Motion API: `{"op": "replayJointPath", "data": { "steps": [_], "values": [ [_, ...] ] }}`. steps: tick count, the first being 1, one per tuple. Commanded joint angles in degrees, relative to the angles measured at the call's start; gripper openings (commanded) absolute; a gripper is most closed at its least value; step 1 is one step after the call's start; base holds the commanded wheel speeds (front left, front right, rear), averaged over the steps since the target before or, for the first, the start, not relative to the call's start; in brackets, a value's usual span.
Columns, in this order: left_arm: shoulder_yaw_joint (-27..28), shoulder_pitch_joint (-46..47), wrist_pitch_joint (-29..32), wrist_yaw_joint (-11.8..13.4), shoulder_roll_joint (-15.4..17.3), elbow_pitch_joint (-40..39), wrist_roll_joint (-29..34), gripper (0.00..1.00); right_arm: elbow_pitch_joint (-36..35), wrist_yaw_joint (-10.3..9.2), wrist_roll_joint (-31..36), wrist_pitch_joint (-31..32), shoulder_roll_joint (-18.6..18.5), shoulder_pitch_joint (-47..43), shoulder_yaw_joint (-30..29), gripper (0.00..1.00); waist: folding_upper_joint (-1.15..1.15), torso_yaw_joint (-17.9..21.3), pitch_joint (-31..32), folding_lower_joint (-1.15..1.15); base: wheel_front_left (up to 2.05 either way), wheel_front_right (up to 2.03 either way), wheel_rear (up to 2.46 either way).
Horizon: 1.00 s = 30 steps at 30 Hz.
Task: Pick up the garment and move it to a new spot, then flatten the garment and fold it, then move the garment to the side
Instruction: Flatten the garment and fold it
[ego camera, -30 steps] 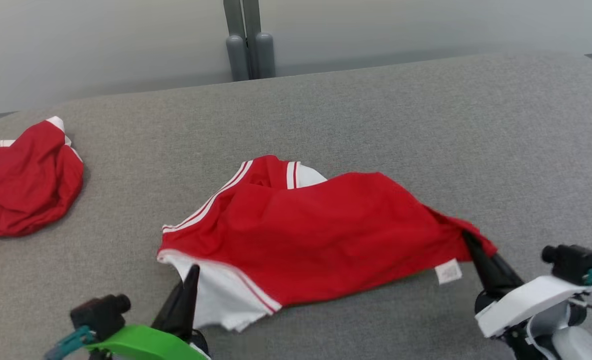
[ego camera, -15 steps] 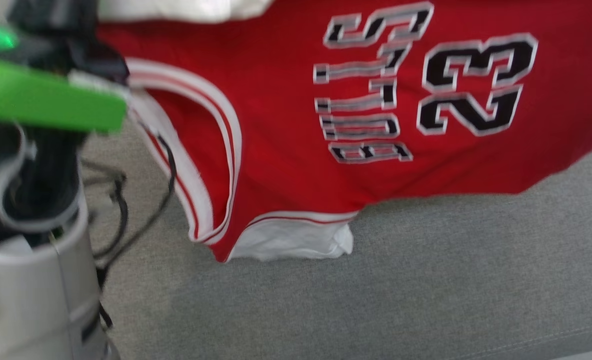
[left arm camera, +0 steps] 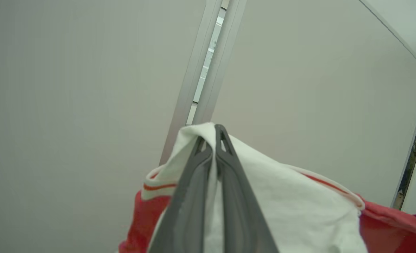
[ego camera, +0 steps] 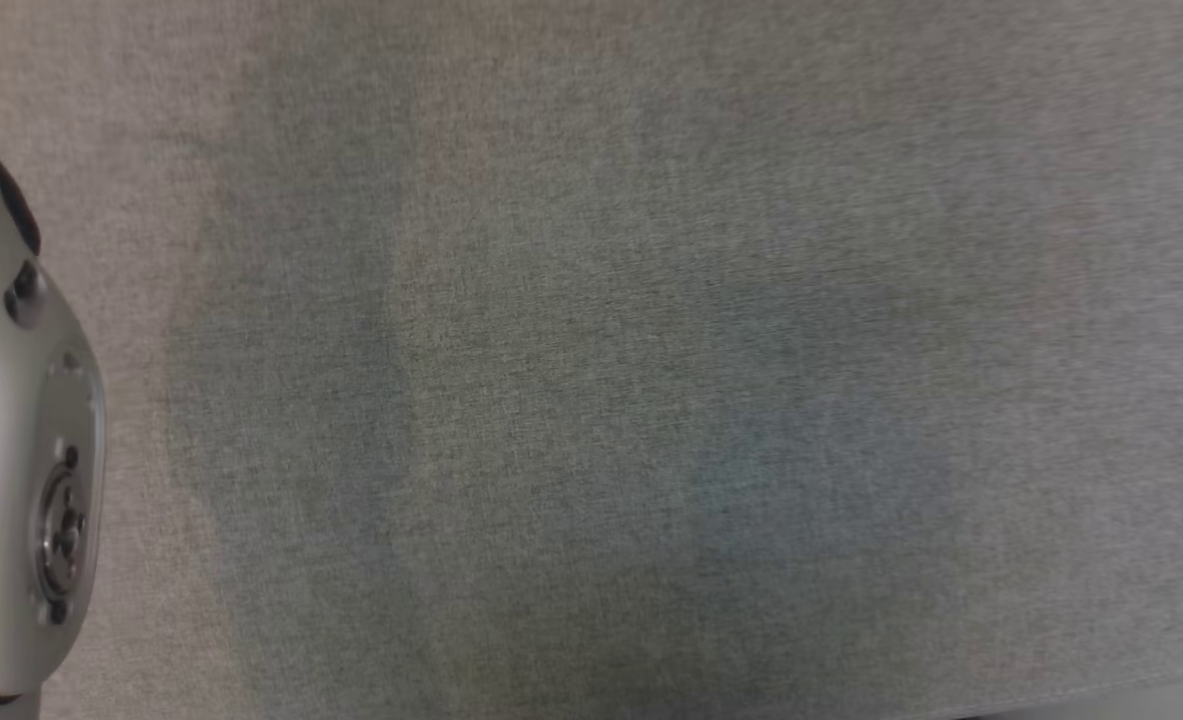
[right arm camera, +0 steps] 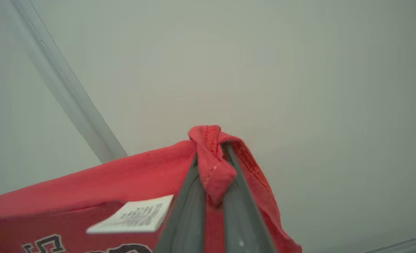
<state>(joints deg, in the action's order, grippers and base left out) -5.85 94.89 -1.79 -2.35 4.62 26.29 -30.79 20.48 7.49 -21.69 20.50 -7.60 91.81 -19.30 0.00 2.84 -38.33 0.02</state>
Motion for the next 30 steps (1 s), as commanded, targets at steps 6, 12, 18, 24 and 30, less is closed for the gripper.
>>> {"op": "replayJointPath", "data": {
  "steps": [6, 12, 18, 24, 30],
  "values": [
    [-1.64, -13.05, -8.27, -3.68, 0.65, 2.71, -0.53, 0.0, -1.5, 0.02, -8.92, -4.35, -2.85, -17.44, 6.05, 0.0, 0.0, -3.59, -2.94, -0.02, 0.0, 0.0, 0.0],
    [-3.31, -41.64, -10.81, -4.25, 0.69, -5.73, -2.93, 0.0, -5.25, -0.01, -18.27, -9.11, -5.53, -43.68, 10.73, 0.0, 0.0, -3.83, 6.66, -0.02, 0.0, 0.0, 0.0],
    [-3.88, -73.57, -10.53, -0.39, 0.42, -21.27, -5.61, 0.0, -10.16, -0.05, -24.4, -12.78, -7.14, -65.13, 14.31, 0.0, 0.0, -3.82, 17.98, -0.02, 0.0, 0.0, 0.0],
    [-4.98, -97.46, -7.69, 4.05, -0.5, -35.76, -10.23, 0.0, -16.84, -0.05, -27.12, -13.04, -8.07, -84.56, 12.5, 0.0, 0.0, -6.05, 27.29, -0.02, 0.0, 0.0, 0.0],
    [-9.3, -113.87, -5.67, 8.72, -1.23, -42.58, -14.69, 0.0, -22.02, -0.04, -28.21, -10.92, -7.11, -100.1, 9.24, 0.0, 0.0, -6.49, 30.48, -0.02, 0.0, 0.0, 0.0]
  ]
}}
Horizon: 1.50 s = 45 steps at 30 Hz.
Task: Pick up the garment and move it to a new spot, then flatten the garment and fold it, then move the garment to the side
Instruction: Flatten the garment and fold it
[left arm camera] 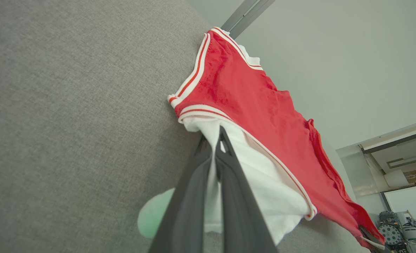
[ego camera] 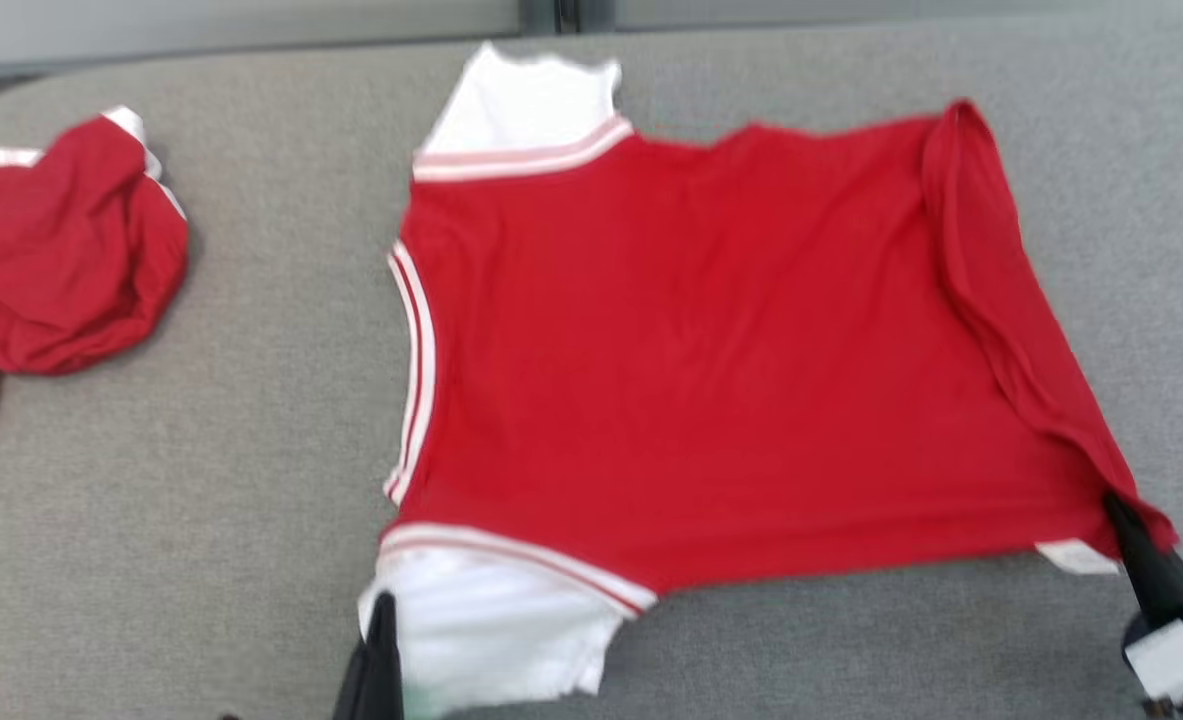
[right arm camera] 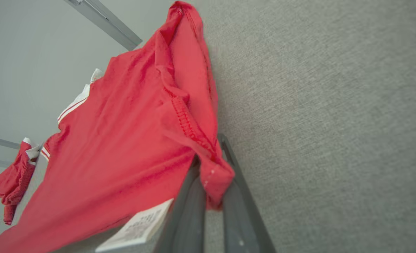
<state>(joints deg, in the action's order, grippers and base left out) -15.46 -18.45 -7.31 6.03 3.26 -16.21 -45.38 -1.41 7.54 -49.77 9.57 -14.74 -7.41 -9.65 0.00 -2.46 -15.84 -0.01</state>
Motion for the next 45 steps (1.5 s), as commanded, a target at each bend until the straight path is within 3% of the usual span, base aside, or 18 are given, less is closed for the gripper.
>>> {"op": "replayJointPath", "data": {
  "steps": [1, 5, 11, 19, 28, 45],
  "values": [
    [-0.14, -1.96, -0.32, 0.81, 0.14, -0.26, -0.64, 0.0, -0.37, -0.1, -0.11, 0.04, 0.38, -2.36, -1.2, 0.0, 0.0, -1.29, 7.85, 0.01, 0.0, 0.0, 0.0],
    [-3.0, -3.26, 0.59, 1.41, -0.11, 1.03, -2.62, 0.0, -0.48, -0.1, 0.89, 0.89, 1.05, -4.4, -1.43, 0.0, 0.0, -0.46, 5.84, 0.01, 0.0, 0.0, 0.0],
    [-4.43, 2.31, 3.29, 1.64, 0.17, 2.46, -2.4, 0.0, 2.88, -0.08, 2.33, 0.79, 1.82, 0.32, 0.43, 0.0, 0.0, 1.78, 2.69, 0.01, 0.0, 0.0, 0.0],
    [-3.42, 8.74, 8.1, 3.26, 2.8, -0.32, -1.82, 0.0, 7.8, -0.05, 8.95, -1.18, -1.26, 4.9, 5.1, 0.0, 0.0, 3.83, -0.05, 0.01, 0.0, 0.0, 0.0],
    [-1.66, 13.41, 13.13, 6.14, 4.63, -3.9, -2.53, 0.0, 5.89, -0.06, 9.93, 2.29, -4.26, 10.38, 7.18, 0.0, 0.0, 5.81, -1.08, 0.01, 0.0, 0.0, 0.0],
    [-2.97, 29.7, 20.18, 6.43, 5.05, 8.09, -1.72, 0.0, 7.46, -0.05, 13.03, 11.41, -5.25, 19.18, 10.13, 0.0, 0.0, 4.63, -2.69, 0.01, 0.0, 0.0, 0.0]
  ]
}}
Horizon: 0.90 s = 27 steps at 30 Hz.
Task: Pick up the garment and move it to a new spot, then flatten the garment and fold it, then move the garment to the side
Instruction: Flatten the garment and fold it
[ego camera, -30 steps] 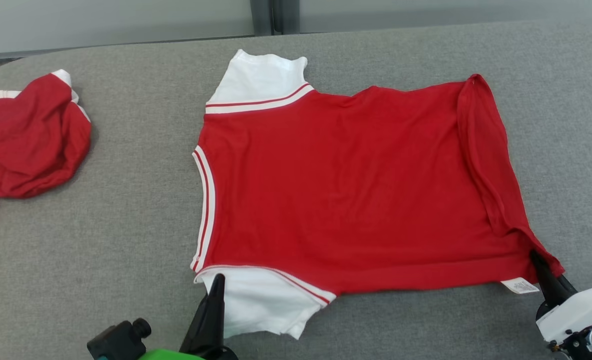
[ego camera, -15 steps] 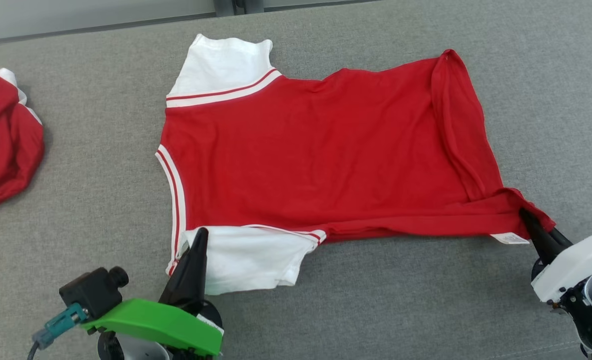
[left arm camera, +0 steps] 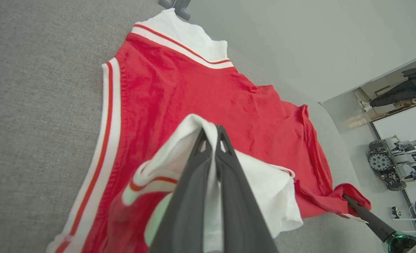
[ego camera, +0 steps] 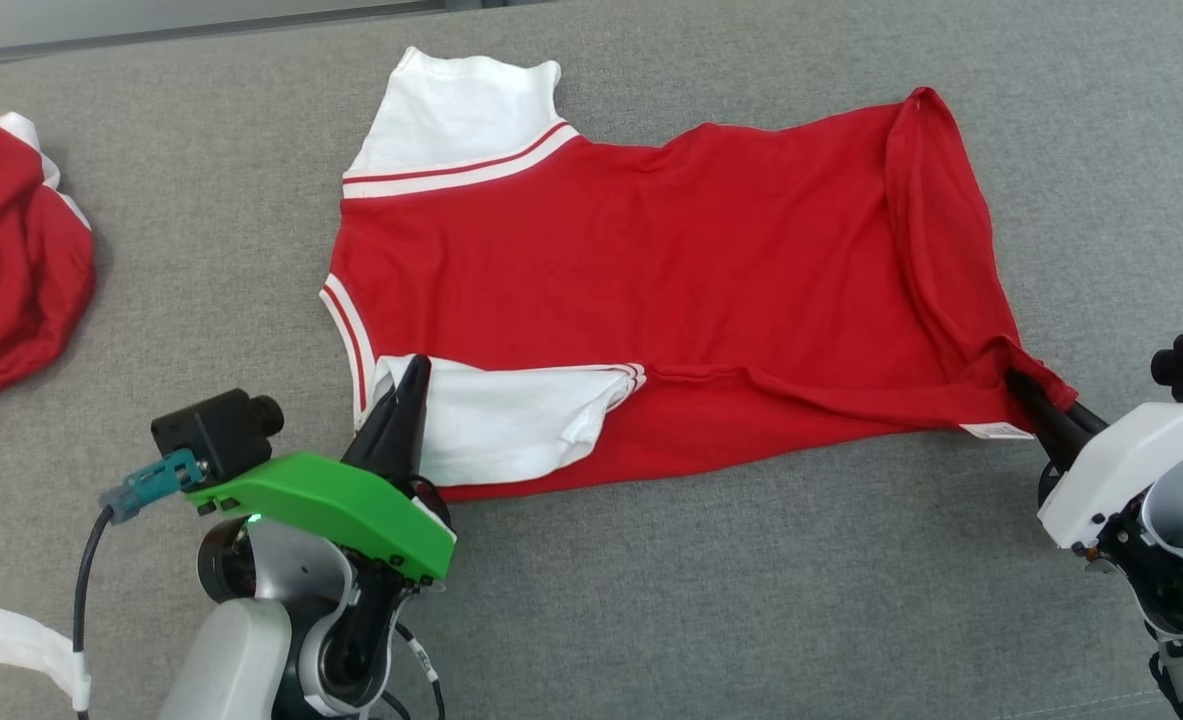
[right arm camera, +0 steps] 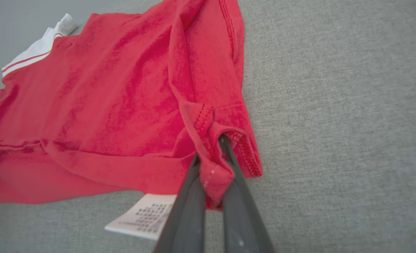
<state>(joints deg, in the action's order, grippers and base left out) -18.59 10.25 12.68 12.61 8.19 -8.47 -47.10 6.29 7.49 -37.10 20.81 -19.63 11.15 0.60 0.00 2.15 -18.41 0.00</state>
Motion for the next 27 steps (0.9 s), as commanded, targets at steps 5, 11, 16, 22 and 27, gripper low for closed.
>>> {"op": "replayJointPath", "data": {
  "steps": [5, 11, 16, 22, 27],
  "values": [
    [0.31, 3.25, 0.4, -0.51, 0.51, 3.04, 0.14, 0.0, -2.49, 0.0, 0.39, 3.27, -1.08, 2.17, -0.93, 0.0, 0.0, 0.91, -0.91, 0.0, 0.0, 0.0, 0.0],
    [0.73, 4.88, -0.29, -1.24, 0.08, 5.99, -0.58, 0.0, -3.36, 0.0, 1.6, 8.25, -2.49, 4.84, -0.53, 0.02, 0.0, 1.24, -1.35, 0.0, 0.0, 0.0, 0.0],
    [0.37, 7.22, -0.54, -1.79, -0.51, 8.46, -0.51, 0.0, -2.95, 0.0, 2.15, 10.29, -2.4, 6.07, -1.01, 0.09, 0.0, 0.96, -1.54, 0.0, 0.0, 0.0, 0.0],
    [0.55, 9.77, -1.44, -1.19, -0.84, 12.25, 0.41, 1.0, -3.15, 0.0, 1.44, 7.94, -0.42, 7.14, -2.33, 1.0, 0.0, 0.94, -1.81, 0.0, 0.0, 0.0, 0.0],
    [1.86, 9.29, -6.52, -0.97, -0.89, 14.15, 2.37, 1.0, -3.75, 0.0, 2.16, 2.43, 0.02, 7.15, -4.37, 1.0, 0.0, 1.15, -1.53, 0.0, 0.0, 0.0, 0.0]
  ]
}}
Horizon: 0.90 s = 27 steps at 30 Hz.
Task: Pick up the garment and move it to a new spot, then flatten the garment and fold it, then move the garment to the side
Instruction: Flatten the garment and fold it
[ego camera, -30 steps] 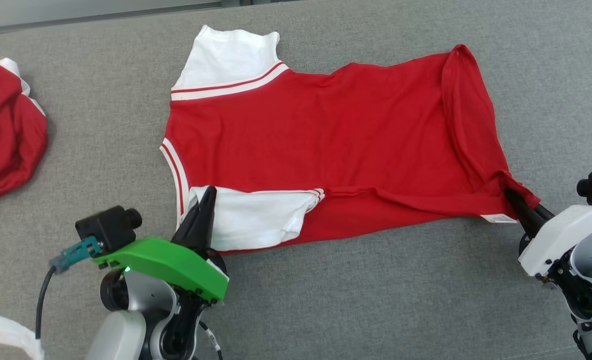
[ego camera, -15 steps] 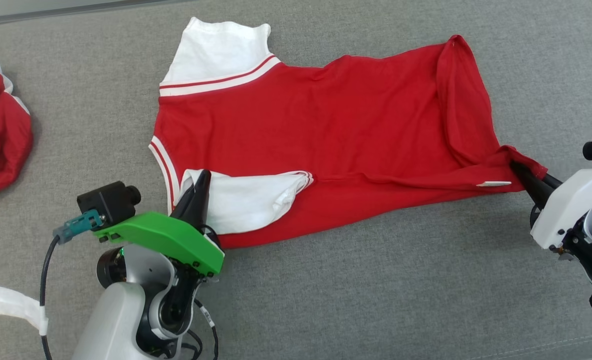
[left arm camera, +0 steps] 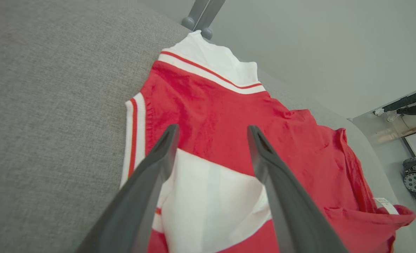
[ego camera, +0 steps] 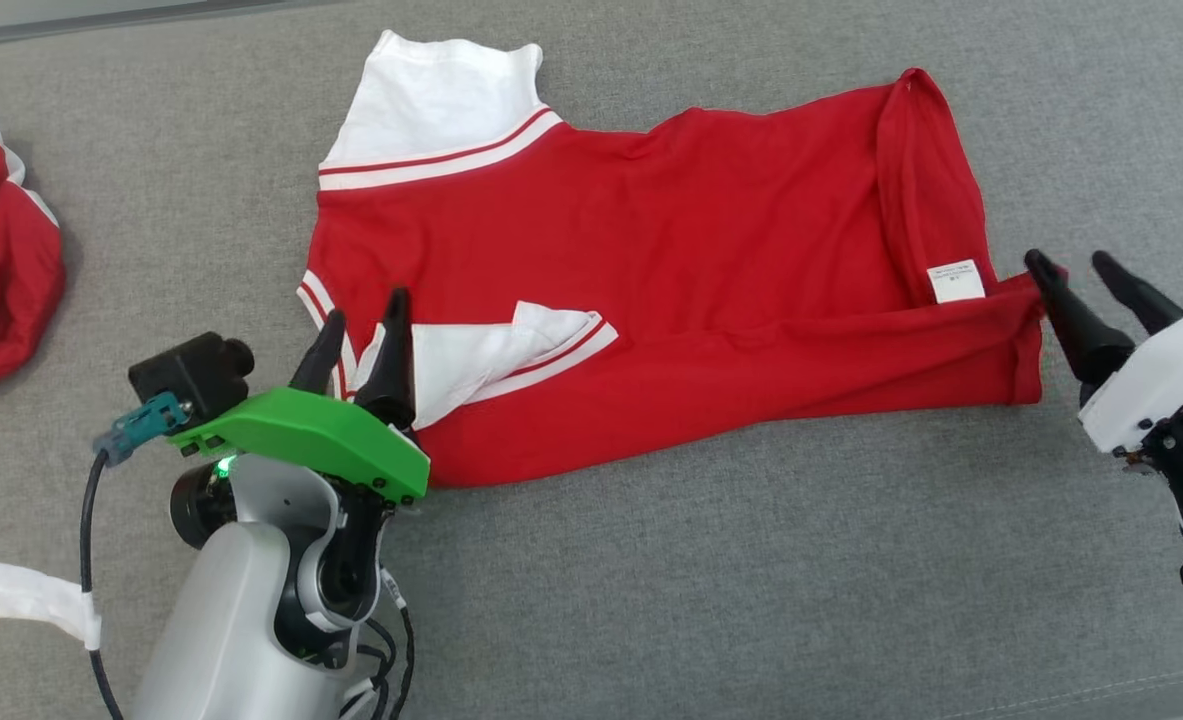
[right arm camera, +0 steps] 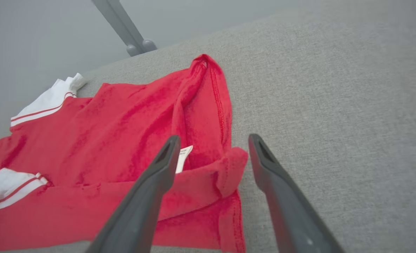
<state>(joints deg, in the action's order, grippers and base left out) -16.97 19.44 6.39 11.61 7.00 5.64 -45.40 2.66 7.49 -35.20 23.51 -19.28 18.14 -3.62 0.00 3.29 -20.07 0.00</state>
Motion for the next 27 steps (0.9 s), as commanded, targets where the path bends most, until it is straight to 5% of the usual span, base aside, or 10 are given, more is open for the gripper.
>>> {"op": "replayJointPath", "data": {
  "steps": [1, 13, 27],
  "values": [
    [0.02, -0.61, -0.86, 0.04, 0.58, 0.08, 1.29, 1.0, -0.4, 0.02, 0.56, -0.73, -0.81, -0.63, 0.22, 1.0, 0.0, 0.05, 0.26, 0.0, 0.0, 0.0, 0.0],
    [0.34, -18.34, -7.19, 3.01, 4.97, -9.39, 5.85, 1.0, -6.1, 0.01, 1.81, -2.38, -8.11, -16.23, 6.15, 1.0, 0.0, 0.6, -1.14, 0.0, 0.0, 0.0, 0.0],
    [-2.42, -13.78, -3.93, -0.05, 5.47, -7.11, 4.37, 1.0, -1.07, 0.0, 2.03, -2.01, -8.04, -8.58, 7.06, 1.0, 0.0, -1.53, -3.71, 0.0, 0.0, 0.0, 0.0]
  ]
}}
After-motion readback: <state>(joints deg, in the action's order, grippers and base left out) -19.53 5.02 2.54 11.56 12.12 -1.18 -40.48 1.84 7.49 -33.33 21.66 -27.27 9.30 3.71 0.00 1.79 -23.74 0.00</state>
